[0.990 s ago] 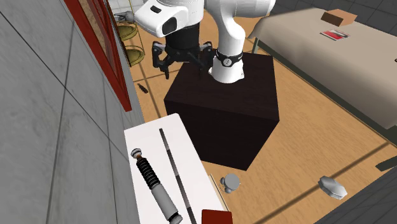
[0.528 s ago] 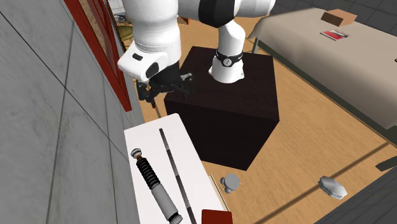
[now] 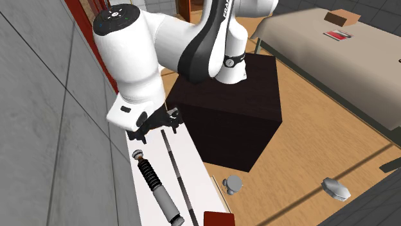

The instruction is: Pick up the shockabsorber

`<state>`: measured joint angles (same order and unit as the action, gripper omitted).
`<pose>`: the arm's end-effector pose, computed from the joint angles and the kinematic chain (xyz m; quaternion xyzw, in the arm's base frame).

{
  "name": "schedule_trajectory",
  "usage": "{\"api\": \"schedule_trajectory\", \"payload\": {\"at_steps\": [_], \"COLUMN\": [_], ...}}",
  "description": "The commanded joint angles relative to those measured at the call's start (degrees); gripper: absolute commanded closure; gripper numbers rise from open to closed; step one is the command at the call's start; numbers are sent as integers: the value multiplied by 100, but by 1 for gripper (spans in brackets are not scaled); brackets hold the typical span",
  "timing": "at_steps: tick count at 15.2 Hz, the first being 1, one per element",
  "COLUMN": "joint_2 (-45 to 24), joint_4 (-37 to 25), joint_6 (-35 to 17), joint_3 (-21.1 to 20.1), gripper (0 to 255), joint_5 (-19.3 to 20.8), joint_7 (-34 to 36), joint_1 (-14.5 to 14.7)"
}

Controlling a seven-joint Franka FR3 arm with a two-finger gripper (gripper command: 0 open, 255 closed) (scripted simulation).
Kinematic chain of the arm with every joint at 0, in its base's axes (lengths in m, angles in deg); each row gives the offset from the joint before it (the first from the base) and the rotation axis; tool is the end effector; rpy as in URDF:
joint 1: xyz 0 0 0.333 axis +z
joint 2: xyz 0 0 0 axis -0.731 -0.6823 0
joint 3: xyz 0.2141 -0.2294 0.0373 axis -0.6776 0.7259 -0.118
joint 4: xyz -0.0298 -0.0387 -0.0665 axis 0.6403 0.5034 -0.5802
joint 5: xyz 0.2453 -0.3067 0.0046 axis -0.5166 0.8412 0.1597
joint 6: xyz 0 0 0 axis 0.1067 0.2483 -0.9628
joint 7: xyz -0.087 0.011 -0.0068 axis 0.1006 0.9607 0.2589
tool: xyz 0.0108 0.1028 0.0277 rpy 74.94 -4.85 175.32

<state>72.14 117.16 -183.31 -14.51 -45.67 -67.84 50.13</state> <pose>0.4757 -0.1598 0.2431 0.9489 0.3153 -0.0140 0.0064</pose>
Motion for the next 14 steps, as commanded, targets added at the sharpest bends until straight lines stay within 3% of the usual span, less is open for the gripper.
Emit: {"api": "schedule_trajectory", "payload": {"at_steps": [1,5,10,14], "joint_2": [-500,-1411,-2484,-2781], "joint_4": [-323,-1070,-2133,-2300], "joint_6": [-184,-388,-480,-620], "joint_3": [-191,-654,-1171,-1275], "gripper": [0,0,0,0], "joint_5": [-401,-917,-1188,-1241], "joint_7": [-535,-1385,-2144,-2234], "joint_1": [-130,-524,-945,-1026]}}
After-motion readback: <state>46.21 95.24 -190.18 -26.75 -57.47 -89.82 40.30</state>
